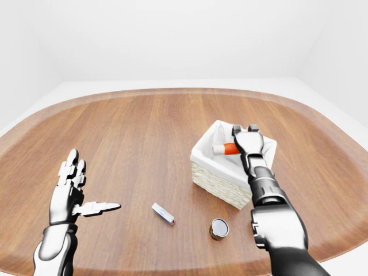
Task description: Pick up the ketchup, and put it in the basket.
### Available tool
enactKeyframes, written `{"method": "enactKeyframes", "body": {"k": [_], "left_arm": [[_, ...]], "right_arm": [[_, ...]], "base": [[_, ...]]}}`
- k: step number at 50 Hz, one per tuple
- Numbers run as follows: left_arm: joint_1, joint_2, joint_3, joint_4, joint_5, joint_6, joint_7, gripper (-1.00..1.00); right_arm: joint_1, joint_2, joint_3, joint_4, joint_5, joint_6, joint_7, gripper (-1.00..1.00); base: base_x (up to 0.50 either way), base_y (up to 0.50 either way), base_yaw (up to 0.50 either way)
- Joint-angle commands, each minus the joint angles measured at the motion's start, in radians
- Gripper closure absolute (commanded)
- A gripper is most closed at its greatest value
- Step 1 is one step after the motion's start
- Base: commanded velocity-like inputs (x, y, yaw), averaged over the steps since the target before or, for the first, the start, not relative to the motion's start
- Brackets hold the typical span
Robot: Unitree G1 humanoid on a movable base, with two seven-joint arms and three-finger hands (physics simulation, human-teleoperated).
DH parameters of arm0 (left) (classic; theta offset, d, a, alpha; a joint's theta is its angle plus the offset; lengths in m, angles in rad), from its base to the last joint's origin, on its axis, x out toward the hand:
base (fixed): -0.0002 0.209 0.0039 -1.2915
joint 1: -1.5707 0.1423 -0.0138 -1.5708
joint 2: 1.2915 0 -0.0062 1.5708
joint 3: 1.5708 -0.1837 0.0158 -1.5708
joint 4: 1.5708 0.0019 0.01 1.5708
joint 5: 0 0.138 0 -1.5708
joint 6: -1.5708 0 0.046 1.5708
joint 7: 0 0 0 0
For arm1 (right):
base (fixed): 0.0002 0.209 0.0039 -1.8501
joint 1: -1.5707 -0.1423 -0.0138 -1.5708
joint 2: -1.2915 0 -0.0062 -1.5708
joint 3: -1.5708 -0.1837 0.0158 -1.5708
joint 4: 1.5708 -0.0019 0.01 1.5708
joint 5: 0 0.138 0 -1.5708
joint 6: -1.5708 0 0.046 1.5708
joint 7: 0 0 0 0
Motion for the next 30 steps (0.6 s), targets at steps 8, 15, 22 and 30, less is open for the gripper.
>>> {"method": "enactKeyframes", "body": {"k": [8, 15, 22, 30], "left_arm": [[0.001, -0.002, -0.003, 0.002, 0.004, 0.0, 0.001, -1.0], [0.0, -0.001, -0.006, 0.007, 0.007, 0.0, 0.003, -1.0], [0.002, -0.001, -0.013, 0.006, 0.011, 0.0, 0.005, -1.0], [0.004, -0.002, -0.011, 0.001, 0.009, 0.0, 0.002, -1.0]], "right_arm": [[-0.014, -0.005, -0.016, -0.007, 0.032, 0.0, -0.028, -1.0], [-0.027, -0.017, -0.017, -0.03, 0.03, 0.0, -0.02, -1.0], [-0.072, -0.052, -0.053, -0.137, 0.064, 0.0, 0.057, -1.0], [-0.081, -0.083, -0.099, -0.291, 0.091, 0.0, 0.159, -1.0]], "base": [[0.0, 0.0, 0.0], [0.0, 0.0, 0.0], [0.0, 0.0, 0.0], [0.0, 0.0, 0.0]]}}
